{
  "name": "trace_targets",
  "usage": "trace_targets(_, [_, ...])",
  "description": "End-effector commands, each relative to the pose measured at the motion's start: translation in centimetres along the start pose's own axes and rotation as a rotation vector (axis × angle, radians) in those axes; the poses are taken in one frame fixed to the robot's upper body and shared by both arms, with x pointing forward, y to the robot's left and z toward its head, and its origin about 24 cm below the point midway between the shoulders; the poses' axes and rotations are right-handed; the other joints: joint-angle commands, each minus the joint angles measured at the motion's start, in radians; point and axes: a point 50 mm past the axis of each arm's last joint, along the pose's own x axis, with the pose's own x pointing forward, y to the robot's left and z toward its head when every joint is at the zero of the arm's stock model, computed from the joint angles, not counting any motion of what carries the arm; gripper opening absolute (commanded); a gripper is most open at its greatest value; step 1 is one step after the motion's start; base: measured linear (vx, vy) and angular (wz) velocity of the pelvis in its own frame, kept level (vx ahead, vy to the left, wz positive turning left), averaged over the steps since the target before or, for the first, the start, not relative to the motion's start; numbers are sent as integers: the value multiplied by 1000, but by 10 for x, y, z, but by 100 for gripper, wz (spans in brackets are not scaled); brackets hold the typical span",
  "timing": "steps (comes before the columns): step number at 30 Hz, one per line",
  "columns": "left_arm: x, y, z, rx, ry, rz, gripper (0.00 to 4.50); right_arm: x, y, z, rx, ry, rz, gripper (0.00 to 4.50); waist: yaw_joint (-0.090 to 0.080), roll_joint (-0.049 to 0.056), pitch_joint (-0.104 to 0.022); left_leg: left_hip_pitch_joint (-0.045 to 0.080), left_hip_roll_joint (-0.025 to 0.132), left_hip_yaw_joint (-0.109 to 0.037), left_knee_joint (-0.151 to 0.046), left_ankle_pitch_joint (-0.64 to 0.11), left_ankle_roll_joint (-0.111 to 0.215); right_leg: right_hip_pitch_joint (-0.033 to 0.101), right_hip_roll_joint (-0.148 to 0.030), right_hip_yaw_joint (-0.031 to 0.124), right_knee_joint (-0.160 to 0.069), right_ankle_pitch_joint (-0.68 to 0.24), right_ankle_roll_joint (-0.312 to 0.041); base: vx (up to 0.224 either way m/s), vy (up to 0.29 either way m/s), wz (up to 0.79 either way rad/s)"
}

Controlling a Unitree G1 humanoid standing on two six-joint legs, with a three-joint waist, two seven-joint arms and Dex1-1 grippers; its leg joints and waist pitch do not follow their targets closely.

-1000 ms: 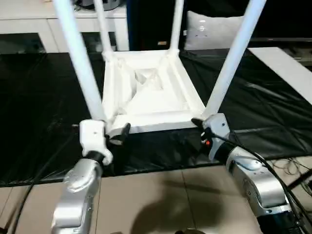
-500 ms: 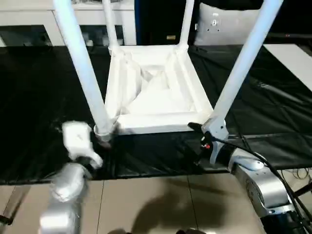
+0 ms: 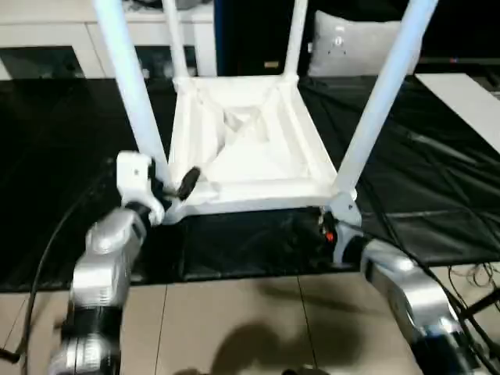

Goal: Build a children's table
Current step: Flip table

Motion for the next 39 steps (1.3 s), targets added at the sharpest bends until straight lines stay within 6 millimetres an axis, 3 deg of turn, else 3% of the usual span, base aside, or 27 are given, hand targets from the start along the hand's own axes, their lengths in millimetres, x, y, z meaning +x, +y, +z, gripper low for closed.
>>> trace_targets(1, [3, 0, 1, -16, 0, -49, 449, 0, -5, 2, 19, 4, -37, 450, 5, 0, -67, 9, 61, -27, -92, -140, 21, 44, -77, 64, -71, -256, -203, 0, 0, 0])
trace_targets(2, [8, -1, 3, -43, 8, -134, 449, 2, -9, 3, 45, 7, -63, 450, 6, -11, -66, 6, 62, -25, -92, -115, 30, 45, -76, 65, -71, -232, -205, 0, 0, 0])
trace_targets(3, [9, -1, 3, -46, 10, -142, 449, 2, -9, 3, 46, 7, -64, 450, 12, -3, -71, 8, 65, -26, -92, -92, 30, 46, -77, 64, -60, -196, -217, 0, 0, 0])
trace_targets(5, [12, -3, 3, -61, 24, -231, 449, 4, -12, 3, 55, 14, -82, 450, 14, -6, -69, 9, 65, -24, -91, -80, 33, 45, -77, 64, -58, -176, -223, 0, 0, 0])
trace_targets(6, [13, -8, 4, -76, 44, -328, 449, 5, -16, 2, 60, 24, -107, 450, 19, -9, -71, 12, 66, -21, -91, -63, 34, 46, -80, 65, -56, -155, -232, 0, 0, 0])
trace_targets(7, [12, -15, 5, -100, 75, -484, 449, 5, -24, 0, 75, 46, -155, 450, 20, -5, -72, 11, 64, -20, -92, -47, 32, 46, -79, 64, -50, -144, -240, 0, 0, 0])
trace_targets(10, [13, -26, 1, -58, 126, -586, 449, 2, -31, -1, 70, 52, -187, 450, 23, 0, -68, 14, 67, -17, -93, -75, 16, 44, -81, 66, -53, -157, -250, 0, 0, 0])
trace_targets(11, [13, -26, 1, -58, 126, -586, 449, 2, -31, -1, 70, 52, -187, 450, 24, -3, -68, 13, 68, -17, -93, -79, 15, 47, -82, 67, -52, -151, -250, 0, 0, 0])
trace_targets(13, [16, -27, -2, -25, 128, -558, 449, 1, -30, 1, 60, 37, -177, 450, 23, -7, -69, 7, 69, -18, -93, -81, 22, 54, -87, 68, -52, -144, -251, 0, 0, 0])
trace_targets(15, [18, -26, -7, 15, 129, -496, 449, -1, -25, 4, 45, 8, -144, 450, 21, 1, -68, 3, 68, -21, -92, -96, 26, 59, -88, 67, -58, -162, -241, 0, 0, 0])
trace_targets(20, [15, -24, -14, 54, 127, -377, 449, -5, -15, 7, 22, -37, -74, 450, 21, -6, -65, 5, 72, -23, -97, -133, 24, 57, -87, 67, -69, -248, -208, 0, 0, 0])
trace_targets(22, [11, -24, -15, 45, 110, -352, 449, -7, -12, 8, 16, -55, -55, 450, 21, -3, -64, 5, 75, -23, -98, -142, 23, 55, -87, 67, -70, -256, -212, 0, 0, 0])
trace_targets(24, [-1, -24, -18, 37, 65, -218, 449, -16, -5, 8, -12, -87, 0, 450, 21, 0, -66, 3, 82, -25, -99, -141, 24, 56, -85, 67, -62, -214, -222, 0, 0, 0])
trace_targets(26, [-9, -25, -21, 29, 51, -152, 449, -19, -2, 8, -21, -96, 19, 450, 20, -2, -66, 3, 84, -24, -99, -147, 32, 56, -84, 66, -62, -196, -231, 0, 0, 0])
trace_targets(28, [-16, -26, -23, 19, 28, -69, 414, -22, 2, 9, -23, -111, 40, 450, 19, -10, -64, -1, 78, -21, -98, -139, 47, 55, -80, 66, -68, -208, -226, 0, 0, 0])
trace_targets(29, [-19, -26, -23, 12, 20, -32, 414, -23, 4, 10, -23, -118, 47, 450, 18, -8, -61, -2, 76, -22, -99, -151, 52, 53, -80, 65, -72, -247, -218, 0, 0, 0])
trace_targets(31, [-22, -26, -22, -25, -26, 83, 383, -22, 13, 15, -28, -157, 84, 450, 18, -16, -56, -2, 73, -22, -100, -189, 47, 50, -81, 64, -86, -370, -177, 0, 0, 0])
trace_targets(32, [-22, -26, -22, -28, -30, 92, 373, -21, 14, 15, -28, -161, 88, 450, 18, -16, -56, -2, 73, -22, -100, -189, 47, 50, -81, 64, -86, -370, -177, 0, 0, 0])
trace_targets(33, [-21, -28, -20, -43, -50, 123, 368, -20, 20, 17, -23, -184, 114, 450, 14, -32, -54, -3, 73, -23, -101, -203, 43, 46, -79, 63, -96, -429, -141, 0, 0, 0])
trace_targets(34, [-19, -31, -19, -41, -53, 126, 364, -19, 23, 18, -31, -191, 123, 450, 18, -24, -52, 0, 73, -26, -102, -215, 36, 42, -81, 62, -99, -475, -120, 0, 0, 0])
trace_targets(37, [-18, -38, -18, -28, -53, 143, 328, -18, 31, 17, -50, -194, 157, 450, 15, -25, -53, 0, 75, -30, -106, -216, 23, 40, -78, 62, -99, -454, -101, 0, 0, 0])
trace_targets(39, [-20, -38, -18, -22, -48, 159, 321, -18, 32, 17, -54, -195, 161, 450, 14, -25, -56, -3, 78, -32, -108, -197, 24, 44, -77, 63, -91, -388, -116, 0, 0, 0])
